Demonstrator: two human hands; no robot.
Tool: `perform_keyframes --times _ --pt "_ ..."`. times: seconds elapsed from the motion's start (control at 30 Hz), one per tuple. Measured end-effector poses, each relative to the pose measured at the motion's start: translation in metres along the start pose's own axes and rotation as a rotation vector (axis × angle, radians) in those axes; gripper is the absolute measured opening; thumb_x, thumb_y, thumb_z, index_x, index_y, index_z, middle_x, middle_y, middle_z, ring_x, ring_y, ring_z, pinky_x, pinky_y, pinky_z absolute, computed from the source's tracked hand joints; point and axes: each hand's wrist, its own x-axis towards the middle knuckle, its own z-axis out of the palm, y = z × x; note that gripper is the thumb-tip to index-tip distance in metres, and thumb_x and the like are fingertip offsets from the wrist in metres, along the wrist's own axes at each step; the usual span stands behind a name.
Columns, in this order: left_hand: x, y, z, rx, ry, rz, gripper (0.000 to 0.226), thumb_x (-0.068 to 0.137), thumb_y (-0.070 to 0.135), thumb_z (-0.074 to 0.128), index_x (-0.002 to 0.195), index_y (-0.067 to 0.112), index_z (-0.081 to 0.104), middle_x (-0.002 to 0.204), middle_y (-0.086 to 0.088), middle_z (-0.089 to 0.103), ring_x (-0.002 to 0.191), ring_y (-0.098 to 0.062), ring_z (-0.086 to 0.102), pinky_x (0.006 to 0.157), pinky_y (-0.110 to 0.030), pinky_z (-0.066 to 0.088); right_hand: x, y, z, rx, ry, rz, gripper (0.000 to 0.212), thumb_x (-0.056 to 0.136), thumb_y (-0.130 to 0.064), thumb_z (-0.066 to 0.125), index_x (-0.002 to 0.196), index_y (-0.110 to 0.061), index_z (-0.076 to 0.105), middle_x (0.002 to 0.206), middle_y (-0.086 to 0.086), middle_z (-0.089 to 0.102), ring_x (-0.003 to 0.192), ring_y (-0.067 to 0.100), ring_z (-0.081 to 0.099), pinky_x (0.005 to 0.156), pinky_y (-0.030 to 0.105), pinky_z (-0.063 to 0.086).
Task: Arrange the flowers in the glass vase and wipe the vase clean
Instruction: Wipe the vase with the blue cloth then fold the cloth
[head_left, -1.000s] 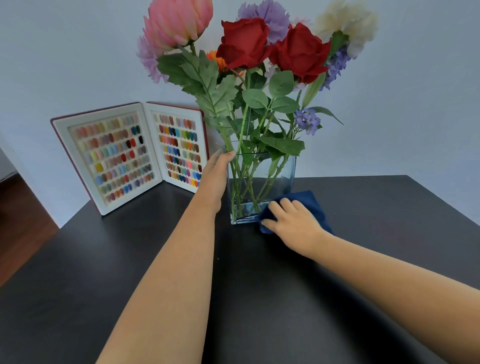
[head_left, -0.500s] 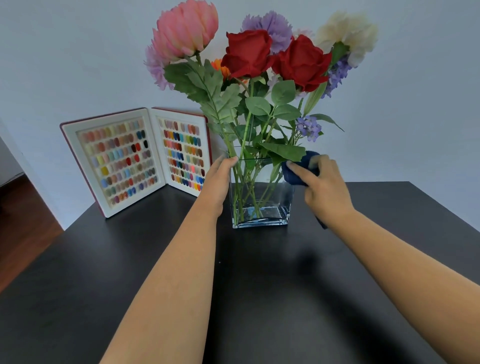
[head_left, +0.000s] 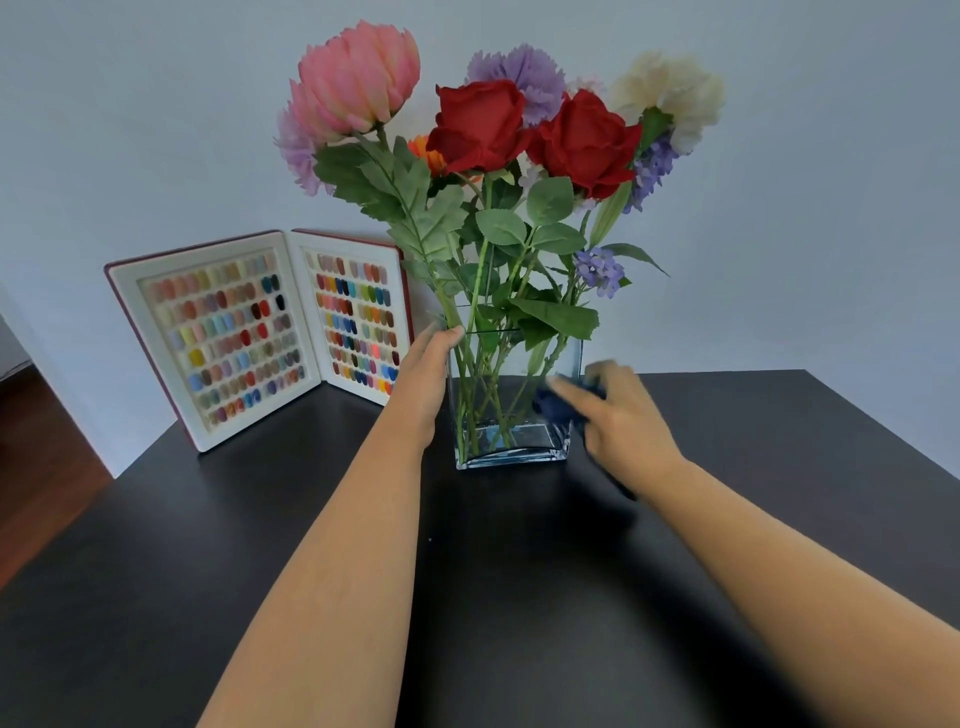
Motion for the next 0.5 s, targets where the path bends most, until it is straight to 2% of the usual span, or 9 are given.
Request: perform_keyframes --times 0.1,0.23,0.37,0.5 --pt "0.001 -0.001 0.0 0.001 -0.002 -0.001 0.093 0.061 0.066 0.058 0.145 0.028 0.047 0.151 0.002 0.05 0.14 -0.02 0.043 0.118 -0.049 0.027 0.02 -0.004 -0.007 0.087 0.155 0.179 0.05 0.07 0.015 0.057 0.114 -0.006 0.069 0.098 0.027 0.052 0.082 0.041 0.051 0.066 0.034 0.042" --pt "0.004 -0.003 0.0 -0.002 0.005 -0.002 0.092 0.061 0.066 0.059 0.144 0.026 0.049 0.149 0.0 0.051 0.139 -0.021 0.044 0.118 -0.05 0.029 0.019 -0.016 0.003 0.126 0.109 0.227 0.06 0.067 0.012 0.061 0.122 -0.013 0.064 0.101 0.019 0.048 0.084 0.032 0.05 0.068 0.031 0.043" --pt "0.005 -0.004 0.0 -0.01 0.017 0.004 0.092 0.062 0.066 0.059 0.144 0.024 0.048 0.149 -0.003 0.051 0.139 -0.024 0.045 0.117 -0.052 0.031 0.003 -0.026 0.018 0.112 0.017 0.157 0.055 0.065 0.006 0.07 0.117 -0.008 0.064 0.099 0.019 0.052 0.077 0.032 0.053 0.059 0.029 0.045" --pt "0.004 -0.003 0.0 -0.003 0.017 0.002 0.093 0.062 0.067 0.059 0.144 0.024 0.049 0.148 -0.002 0.053 0.137 -0.024 0.047 0.117 -0.051 0.032 -0.014 -0.03 0.027 0.038 -0.106 -0.023 0.053 0.071 -0.01 0.075 0.122 -0.004 0.063 0.098 0.02 0.057 0.08 0.034 0.057 0.055 0.038 0.053"
